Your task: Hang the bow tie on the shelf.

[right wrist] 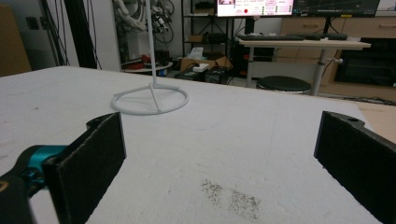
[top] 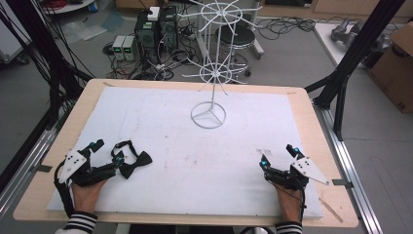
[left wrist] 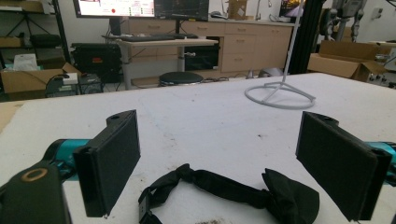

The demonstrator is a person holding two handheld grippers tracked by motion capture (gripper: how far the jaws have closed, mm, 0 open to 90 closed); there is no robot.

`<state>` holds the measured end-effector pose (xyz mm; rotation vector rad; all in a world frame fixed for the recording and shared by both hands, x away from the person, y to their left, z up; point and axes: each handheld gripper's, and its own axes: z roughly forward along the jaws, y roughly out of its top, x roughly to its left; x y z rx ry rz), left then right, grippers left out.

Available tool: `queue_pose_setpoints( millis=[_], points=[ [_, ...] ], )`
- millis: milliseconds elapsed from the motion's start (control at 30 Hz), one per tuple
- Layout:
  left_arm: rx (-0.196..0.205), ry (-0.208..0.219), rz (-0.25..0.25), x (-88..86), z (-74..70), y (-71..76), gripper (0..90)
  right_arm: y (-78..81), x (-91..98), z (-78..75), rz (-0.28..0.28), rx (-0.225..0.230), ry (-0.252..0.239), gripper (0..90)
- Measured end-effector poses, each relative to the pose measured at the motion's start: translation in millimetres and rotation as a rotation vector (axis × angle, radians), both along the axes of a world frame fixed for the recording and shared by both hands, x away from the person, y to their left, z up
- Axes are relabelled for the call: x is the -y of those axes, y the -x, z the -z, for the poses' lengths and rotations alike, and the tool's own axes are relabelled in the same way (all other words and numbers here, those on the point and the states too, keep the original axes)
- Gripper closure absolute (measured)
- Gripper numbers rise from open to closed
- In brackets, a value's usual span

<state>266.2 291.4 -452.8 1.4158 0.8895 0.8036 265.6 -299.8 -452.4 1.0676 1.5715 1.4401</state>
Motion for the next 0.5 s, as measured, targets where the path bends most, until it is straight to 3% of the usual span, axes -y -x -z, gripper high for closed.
queue_pose_setpoints(
  millis=[200,500],
  points=[
    [-0.008,-0.011,0.002,0.5,-0.4,-1.1,14.1,0.5,-0.3,0.1,0.004,0.005,0.000,1.0],
    [-0.016,0.008,-0.011,-0.4,-0.4,-1.5,14.0,0.6,-0.1,0.2,0.010,0.010,0.000,1.0]
  ],
)
